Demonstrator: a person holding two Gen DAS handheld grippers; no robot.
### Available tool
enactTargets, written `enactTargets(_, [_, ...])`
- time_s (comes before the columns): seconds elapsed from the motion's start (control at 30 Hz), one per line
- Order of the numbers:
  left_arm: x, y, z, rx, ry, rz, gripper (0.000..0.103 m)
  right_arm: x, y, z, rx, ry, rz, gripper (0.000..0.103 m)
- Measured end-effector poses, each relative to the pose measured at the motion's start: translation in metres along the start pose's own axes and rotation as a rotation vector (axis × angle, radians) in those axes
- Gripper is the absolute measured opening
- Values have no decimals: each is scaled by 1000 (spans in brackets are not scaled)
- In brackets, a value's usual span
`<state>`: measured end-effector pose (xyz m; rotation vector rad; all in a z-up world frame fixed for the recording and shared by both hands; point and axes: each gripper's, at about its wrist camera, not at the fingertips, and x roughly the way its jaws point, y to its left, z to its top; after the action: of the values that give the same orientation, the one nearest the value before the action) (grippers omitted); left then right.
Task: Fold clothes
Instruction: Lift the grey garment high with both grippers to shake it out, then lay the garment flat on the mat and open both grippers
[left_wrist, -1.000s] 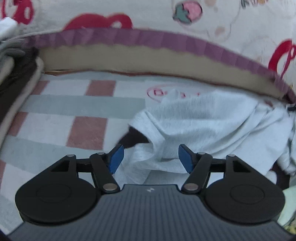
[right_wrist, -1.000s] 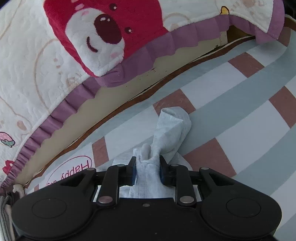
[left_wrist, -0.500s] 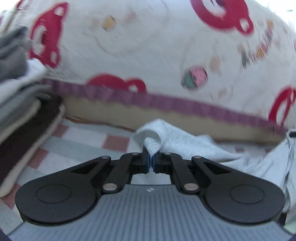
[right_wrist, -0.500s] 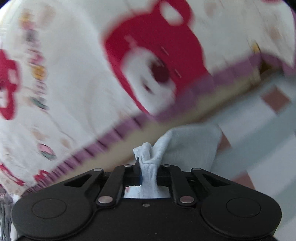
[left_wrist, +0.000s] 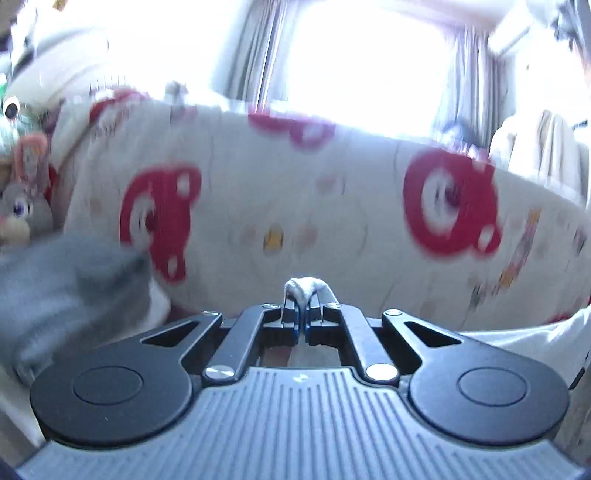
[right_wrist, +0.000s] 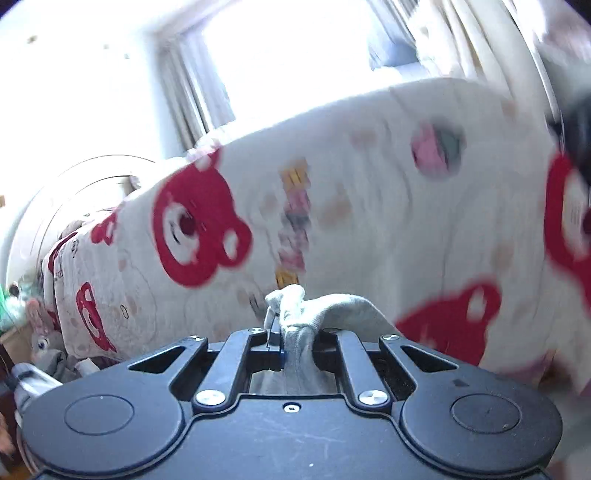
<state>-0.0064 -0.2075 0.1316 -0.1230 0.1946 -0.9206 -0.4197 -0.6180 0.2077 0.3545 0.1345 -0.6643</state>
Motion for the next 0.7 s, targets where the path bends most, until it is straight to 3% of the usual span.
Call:
enactTargets(0.13, [-39, -11, 50, 58, -119, 4, 3, -38, 28, 38, -86, -52, 15, 10])
enactTargets(0.27, [-71, -18, 88, -58, -233, -19, 3, -79, 57, 72, -138, -105, 30, 10])
enactTargets(0.33, [-82, -28, 102, -63, -271, -4, 3, -92, 66, 88, -139, -108, 22, 10])
enactTargets(0.5, [-109, -40, 130, -35, -283, 39, 3, -112, 74, 110, -20, -47, 28, 10])
enactTargets(0.7, [-114, -18, 123, -6, -258, 86, 3, -133, 81, 110, 95, -39, 139, 10])
